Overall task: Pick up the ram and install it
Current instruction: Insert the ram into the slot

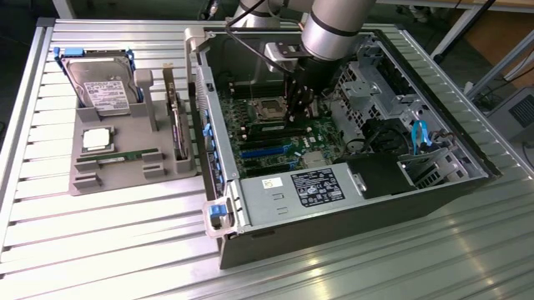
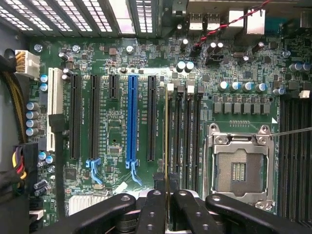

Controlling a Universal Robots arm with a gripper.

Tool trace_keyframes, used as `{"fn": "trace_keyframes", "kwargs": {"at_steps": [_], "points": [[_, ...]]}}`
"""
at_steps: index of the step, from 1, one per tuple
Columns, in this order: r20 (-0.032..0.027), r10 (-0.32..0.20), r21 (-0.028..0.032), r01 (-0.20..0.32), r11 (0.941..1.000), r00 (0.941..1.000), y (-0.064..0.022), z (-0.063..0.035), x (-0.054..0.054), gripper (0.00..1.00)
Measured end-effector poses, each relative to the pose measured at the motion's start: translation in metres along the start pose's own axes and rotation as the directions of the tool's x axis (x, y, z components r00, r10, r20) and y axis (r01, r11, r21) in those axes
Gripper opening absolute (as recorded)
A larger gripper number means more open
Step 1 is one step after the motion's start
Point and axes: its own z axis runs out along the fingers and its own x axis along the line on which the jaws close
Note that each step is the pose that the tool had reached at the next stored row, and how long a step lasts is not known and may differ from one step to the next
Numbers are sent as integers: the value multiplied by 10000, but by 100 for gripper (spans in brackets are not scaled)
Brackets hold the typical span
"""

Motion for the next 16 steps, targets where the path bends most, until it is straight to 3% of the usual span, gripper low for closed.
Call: {"fn": "trace_keyframes", "kwargs": {"at_steps": [16], "points": [[1,0,1,0,10000,10000,-20,76,-24,12]]}}
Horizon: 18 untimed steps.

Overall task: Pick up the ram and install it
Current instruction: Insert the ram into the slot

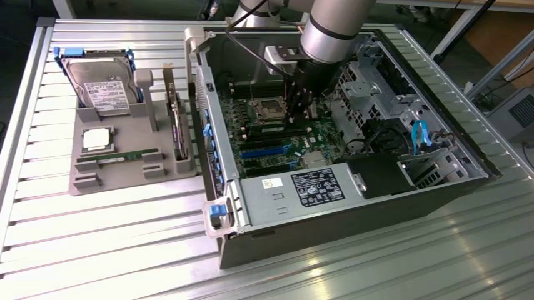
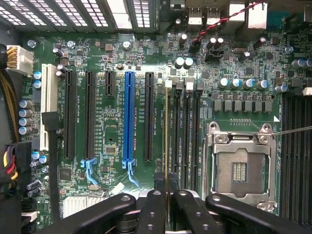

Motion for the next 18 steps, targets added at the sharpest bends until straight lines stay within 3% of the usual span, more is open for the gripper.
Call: {"fn": "trace_keyframes", "kwargs": {"at_steps": [1,18], "points": [[4,-1,-1,1,10000,10000,-9,36,0,12],[14,148,-2,-148,9999,9999,-32,99,-19,12]]}}
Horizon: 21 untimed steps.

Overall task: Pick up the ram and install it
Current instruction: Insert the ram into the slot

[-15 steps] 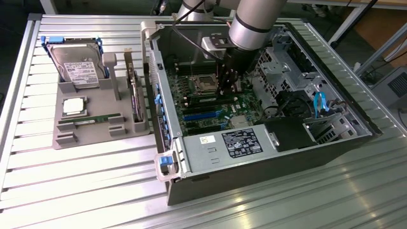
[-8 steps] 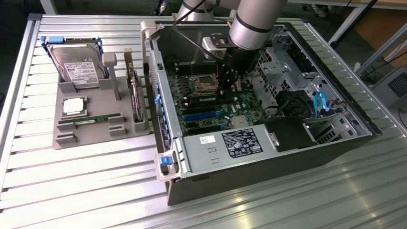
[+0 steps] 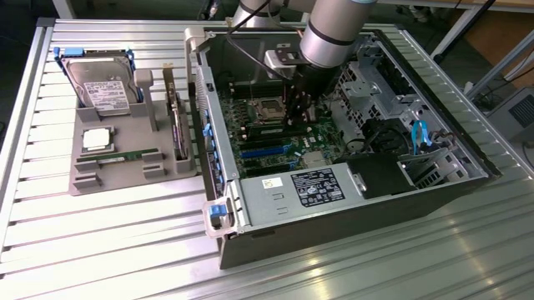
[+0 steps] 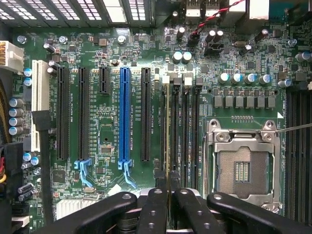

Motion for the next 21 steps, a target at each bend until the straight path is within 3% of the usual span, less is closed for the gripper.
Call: {"fn": "trace_keyframes", "kwargs": {"at_steps": [6,9,10,12,14,16,17,19,21], "points": [[10,16,2,-16,10000,10000,-1,7,-1,13],[9,16,0,-16,10000,10000,0,6,-1,26],[9,19,0,-19,10000,10000,0,5,-1,26],[-6,35,-1,-35,10000,10000,4,-62,0,26],[-12,39,-1,-39,10000,10000,14,-196,-15,24],[-13,36,0,-36,10000,10000,17,-267,-31,11],[-15,36,0,-36,10000,10000,16,-277,-32,10],[-17,38,-25,-38,10000,10000,-57,-282,-31,10],[-19,36,-89,-37,10000,10000,-216,-293,-29,10]]}}
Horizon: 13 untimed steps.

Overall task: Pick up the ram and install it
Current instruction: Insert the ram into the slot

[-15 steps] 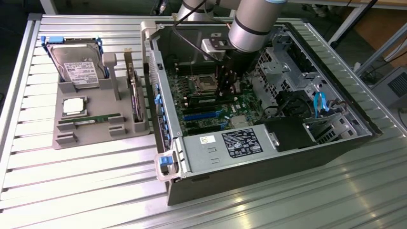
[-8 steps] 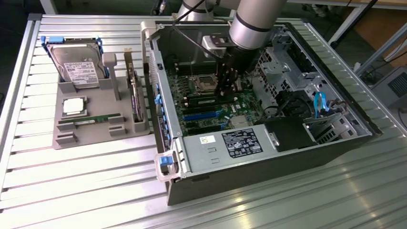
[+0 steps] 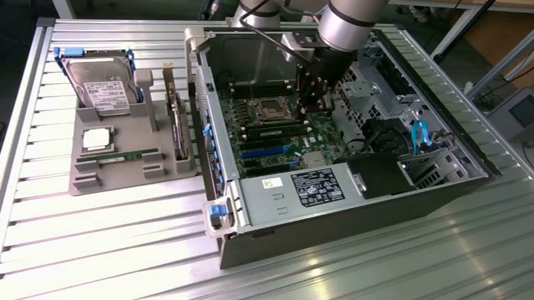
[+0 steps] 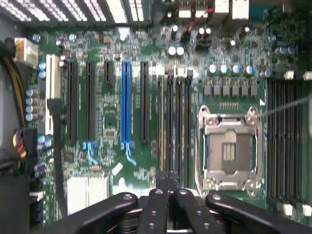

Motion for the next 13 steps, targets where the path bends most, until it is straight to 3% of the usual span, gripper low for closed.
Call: {"fn": "trace_keyframes", "kwargs": {"at_steps": [3,6,8,9,10,13], "points": [[-1,-1,-54,1,10000,10000,-164,-13,0,10],[-4,0,-57,0,10000,10000,-176,-13,1,10],[-6,7,284,-6,9996,10000,-174,-12,1,10],[-7,9,428,-8,9991,10000,-173,-11,1,10],[-3,10,535,-10,9986,10000,-173,-9,0,10],[-6,9,536,-8,9986,10000,-173,-10,1,10]]}}
